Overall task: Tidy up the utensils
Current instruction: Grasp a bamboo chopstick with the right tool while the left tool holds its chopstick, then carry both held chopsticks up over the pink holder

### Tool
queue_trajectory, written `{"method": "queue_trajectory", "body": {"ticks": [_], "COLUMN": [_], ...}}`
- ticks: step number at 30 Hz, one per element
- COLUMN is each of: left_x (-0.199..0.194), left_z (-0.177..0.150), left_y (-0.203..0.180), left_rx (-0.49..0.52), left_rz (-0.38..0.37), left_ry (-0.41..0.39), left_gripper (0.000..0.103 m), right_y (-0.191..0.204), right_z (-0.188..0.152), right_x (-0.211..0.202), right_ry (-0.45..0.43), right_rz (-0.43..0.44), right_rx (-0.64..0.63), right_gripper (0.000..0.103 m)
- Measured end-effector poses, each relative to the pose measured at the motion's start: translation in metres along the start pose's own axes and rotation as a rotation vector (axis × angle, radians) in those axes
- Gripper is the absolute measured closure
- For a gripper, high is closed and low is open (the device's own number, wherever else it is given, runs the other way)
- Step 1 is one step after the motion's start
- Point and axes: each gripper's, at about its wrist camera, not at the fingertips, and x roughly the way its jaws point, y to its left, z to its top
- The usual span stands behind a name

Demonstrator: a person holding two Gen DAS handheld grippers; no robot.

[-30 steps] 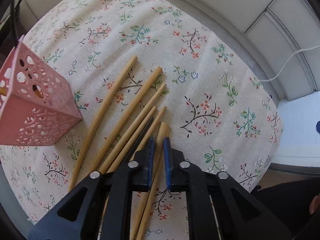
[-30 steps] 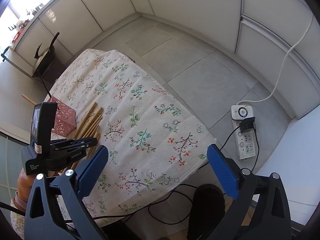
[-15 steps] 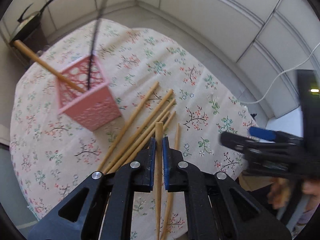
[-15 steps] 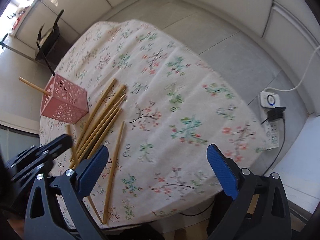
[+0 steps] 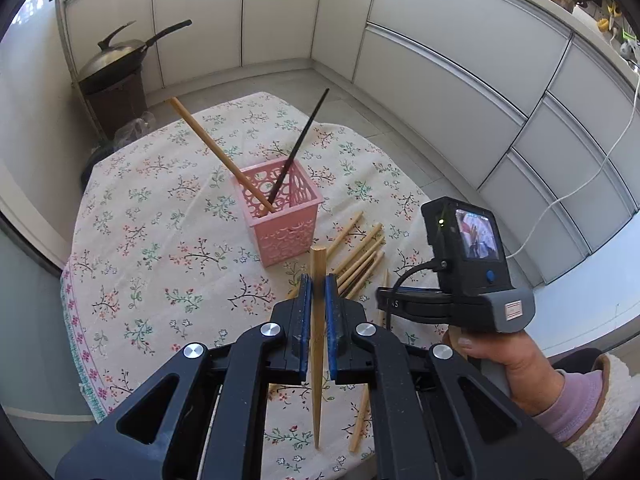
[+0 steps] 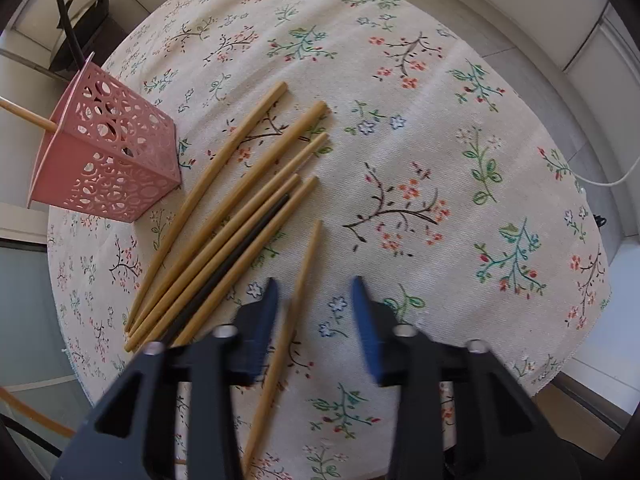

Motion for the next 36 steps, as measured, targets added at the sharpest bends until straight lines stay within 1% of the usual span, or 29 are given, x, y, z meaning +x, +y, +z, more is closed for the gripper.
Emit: {"method": "queue_trajectory", "body": {"ticks": [2, 4, 7, 13, 16, 18, 20, 29, 32, 36], "left_x": [-0.001, -0.001, -0.003, -0.015, -0.023, -0.027, -0.029, -0.037, -0.040, -0.053], "left_z": [-0.001, 0.000, 0.000, 0.003, 0.005, 0.006, 0.008, 0.015, 0.020, 0.032], "left_y": [0.000, 0.001, 0.001, -0.001, -0.004, -0.006, -0.008, -0.017, -0.017, -0.014], "left_rx": [-0.003, -0.005, -0.008, -0.017, -0.020, -0.023, -0.026, -0.038, -0.058, -0.098], "left_rz": [0.003, 0.005, 0.000, -0.003, -0.001, 0.006, 0.013, 0.034, 0.036, 0.036], "left_ry": [-0.003, -0.007, -0.019, -0.067, -0.089, -0.103, -0.116, -0.158, -0.181, -0.234], "left_gripper": [0.097, 0.097, 0.097, 0.097, 0.097, 0.097, 0.097, 0.097, 0.097, 0.097], "right_y": [0.006, 0.007, 0.001, -0.017, -0.038, -0.047, -0.057, -0.074, -0.083, -0.092], "right_z": [-0.002, -0.004, -0.007, -0.015, -0.021, -0.025, -0.027, -0.029, -0.026, -0.018], "right_x": [0.001, -0.002, -0.016, -0.086, -0.115, -0.130, -0.145, -0.202, -0.220, -0.234], "right_ry": [-0.025, -0.045, -0.091, -0.256, -0.335, -0.372, -0.403, -0.553, -0.585, -0.612], "right_rz": [-0.017, 0.000, 0.024, 0.114, 0.136, 0.156, 0.174, 0.235, 0.265, 0.298], "right_rx": [-0.012, -0.006, 0.005, -0.002, -0.007, -0.004, -0.008, -0.006, 0.016, 0.046], "right_gripper": [0.094, 0.097, 0.097, 0.097, 0.097, 0.097, 0.097, 0.097, 0.097, 0.097]}}
